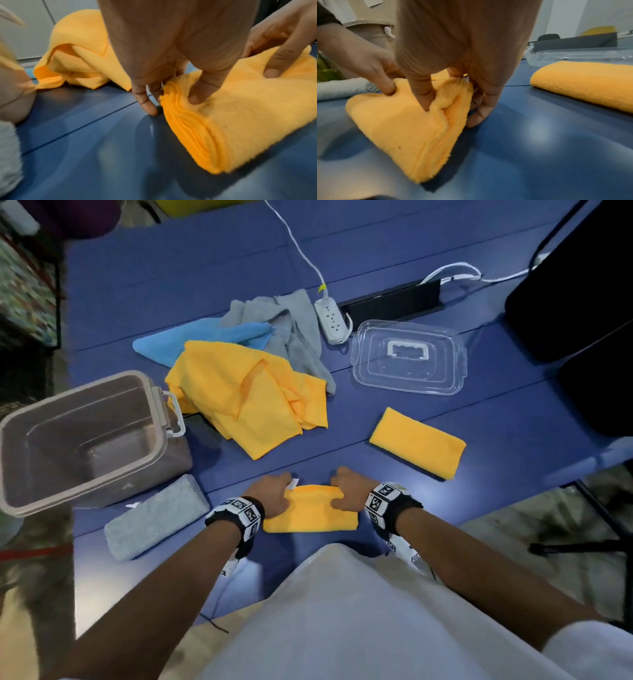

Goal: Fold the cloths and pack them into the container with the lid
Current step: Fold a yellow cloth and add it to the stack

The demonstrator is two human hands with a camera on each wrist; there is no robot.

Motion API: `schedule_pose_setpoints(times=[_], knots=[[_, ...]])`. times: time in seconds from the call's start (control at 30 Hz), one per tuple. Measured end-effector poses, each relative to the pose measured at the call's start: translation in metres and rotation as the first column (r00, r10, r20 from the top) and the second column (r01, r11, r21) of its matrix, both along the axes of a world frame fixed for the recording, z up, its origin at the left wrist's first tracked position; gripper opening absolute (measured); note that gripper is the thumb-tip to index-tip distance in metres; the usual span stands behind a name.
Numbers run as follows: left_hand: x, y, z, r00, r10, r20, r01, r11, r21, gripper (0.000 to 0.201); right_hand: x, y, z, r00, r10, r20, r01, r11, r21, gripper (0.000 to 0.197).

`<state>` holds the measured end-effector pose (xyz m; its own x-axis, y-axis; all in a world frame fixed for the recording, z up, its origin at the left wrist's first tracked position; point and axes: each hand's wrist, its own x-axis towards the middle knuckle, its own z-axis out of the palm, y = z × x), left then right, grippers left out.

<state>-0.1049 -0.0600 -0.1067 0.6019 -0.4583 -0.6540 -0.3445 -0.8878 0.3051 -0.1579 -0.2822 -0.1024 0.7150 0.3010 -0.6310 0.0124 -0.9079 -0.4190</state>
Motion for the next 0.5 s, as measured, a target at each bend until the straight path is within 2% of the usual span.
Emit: schedule_pose_setpoints(times=[0.07, 0.13, 0.2, 0.27, 0.33, 0.37, 0.4, 0.5], knots=[[0.009, -0.018, 0.003, 0.994, -0.044, -0.098, 0.036, 0.996, -0.083, 0.026, -0.004, -0.020, 0.007, 0.994, -0.103, -0.030, 0.106, 0.988, 0.111, 0.046], [0.019, -0.042, 0.015, 0.989, -0.001, -0.149, -0.024, 0.986, -0.168, 0.016, -0.009, -0.050, 0.015, 0.963, -0.262, -0.063, 0.270, 0.941, 0.206, 0.026], [0.031, -0.070, 0.031, 0.975, 0.120, -0.187, -0.170, 0.946, -0.277, 0.015, -0.015, -0.090, 0.023, 0.893, -0.445, -0.064, 0.443, 0.845, 0.301, 0.024], [0.046, -0.103, 0.044, 0.939, 0.224, -0.262, -0.314, 0.870, -0.381, 0.010, -0.021, -0.130, 0.034, 0.767, -0.641, -0.030, 0.604, 0.707, 0.368, 0.027], [0.060, -0.137, 0.049, 0.905, 0.281, -0.319, -0.408, 0.782, -0.470, 0.017, -0.025, -0.162, 0.043, 0.632, -0.774, 0.030, 0.707, 0.592, 0.386, 0.036], [0.066, -0.155, 0.051, 0.899, 0.301, -0.317, -0.427, 0.763, -0.485, 0.024, -0.026, -0.175, 0.045, 0.578, -0.814, 0.055, 0.742, 0.552, 0.381, 0.039], [0.070, -0.173, 0.052, 0.906, 0.304, -0.294, -0.417, 0.761, -0.498, 0.032, -0.026, -0.184, 0.046, 0.542, -0.837, 0.082, 0.764, 0.531, 0.366, 0.039], [0.072, -0.221, 0.048, 0.951, 0.276, -0.143, -0.310, 0.824, -0.474, 0.048, -0.029, -0.201, 0.037, 0.482, -0.864, 0.141, 0.814, 0.502, 0.292, 0.040]])
